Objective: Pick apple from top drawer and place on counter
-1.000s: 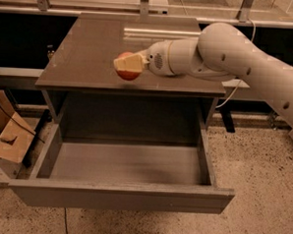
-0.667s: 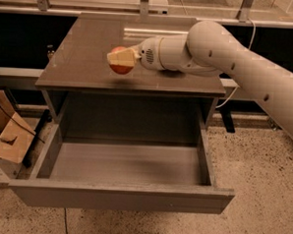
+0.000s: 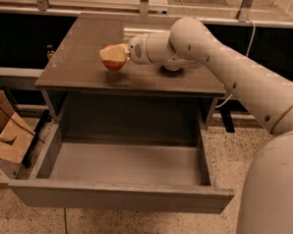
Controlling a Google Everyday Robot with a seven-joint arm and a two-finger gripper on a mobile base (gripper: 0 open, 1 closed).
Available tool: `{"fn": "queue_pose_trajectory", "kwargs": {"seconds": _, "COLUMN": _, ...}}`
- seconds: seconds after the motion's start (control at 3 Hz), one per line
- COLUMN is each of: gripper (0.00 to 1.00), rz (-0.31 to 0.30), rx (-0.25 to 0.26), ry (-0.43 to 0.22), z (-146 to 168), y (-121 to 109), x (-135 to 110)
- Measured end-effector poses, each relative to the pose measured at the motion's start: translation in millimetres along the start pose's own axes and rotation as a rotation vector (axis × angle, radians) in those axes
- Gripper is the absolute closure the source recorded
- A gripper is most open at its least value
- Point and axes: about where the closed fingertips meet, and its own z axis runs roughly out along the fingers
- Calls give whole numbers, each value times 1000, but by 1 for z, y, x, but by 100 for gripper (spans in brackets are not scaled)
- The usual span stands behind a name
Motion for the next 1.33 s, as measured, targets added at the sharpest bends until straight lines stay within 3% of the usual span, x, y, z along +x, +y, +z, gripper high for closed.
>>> {"fn": "queue_pose_trajectory", "kwargs": {"seconds": 0.33, "gripper": 27, "rz": 43, "rx": -1, "ry": 35, "z": 15, "y": -11, "x": 5}}
{"fn": "queue_pose_trajectory", "kwargs": {"seconds": 0.67, "gripper": 4, "rz": 65, "rx": 0, "ry": 63, "z": 20, "y": -18, "x": 12}}
{"fn": "queue_pose_trajectory", "kwargs": {"seconds": 1.33, "gripper": 0, "rz": 65, "rx": -1, "ry": 64, "z": 21, "y": -17, "x": 12}}
